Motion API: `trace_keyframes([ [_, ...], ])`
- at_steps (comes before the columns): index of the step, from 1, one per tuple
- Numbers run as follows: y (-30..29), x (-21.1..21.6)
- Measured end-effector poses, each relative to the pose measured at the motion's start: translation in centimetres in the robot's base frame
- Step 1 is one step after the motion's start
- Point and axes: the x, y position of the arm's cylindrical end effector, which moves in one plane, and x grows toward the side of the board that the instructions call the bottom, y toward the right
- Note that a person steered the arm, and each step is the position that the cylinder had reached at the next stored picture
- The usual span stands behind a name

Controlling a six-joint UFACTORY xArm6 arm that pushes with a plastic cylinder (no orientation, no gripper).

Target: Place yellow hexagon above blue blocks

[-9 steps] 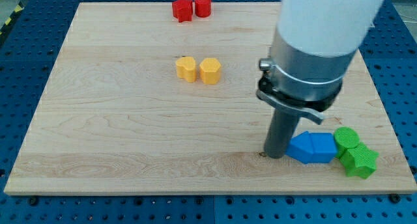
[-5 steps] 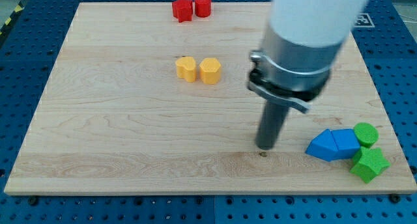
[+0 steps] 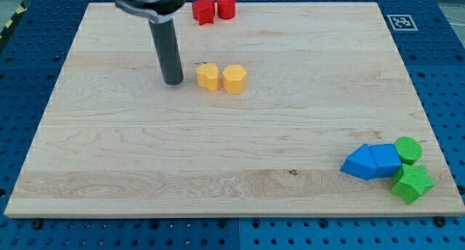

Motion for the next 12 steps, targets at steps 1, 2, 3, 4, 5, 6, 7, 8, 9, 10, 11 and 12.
trace_keyframes([
  [1, 1.3, -1.6],
  [2, 1.8, -1.6],
  [3, -1.4, -1.5],
  [4, -2.1, 0.1],
  [5, 1.2, 1.3],
  [6, 4.5, 1.3],
  [7, 7.7, 1.0],
  [8, 11.0, 0.7],
  [9, 12.9, 0.7],
  [10, 13.9, 0.7],
  [11, 13.9, 1.0],
  [12, 14.2, 3.0],
])
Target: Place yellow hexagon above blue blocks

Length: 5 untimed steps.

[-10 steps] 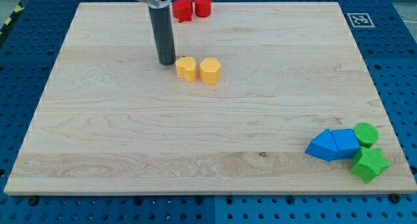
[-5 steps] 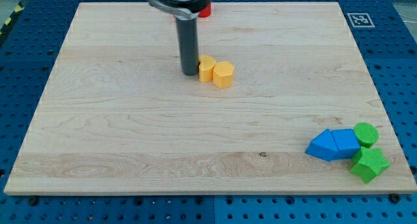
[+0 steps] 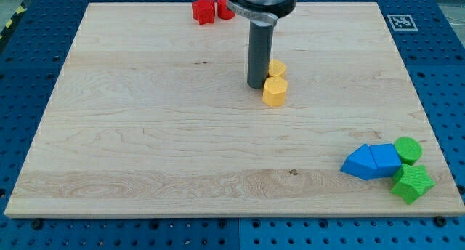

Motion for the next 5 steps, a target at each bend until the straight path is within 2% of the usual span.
trace_keyframes([
  [5, 14.4, 8.2],
])
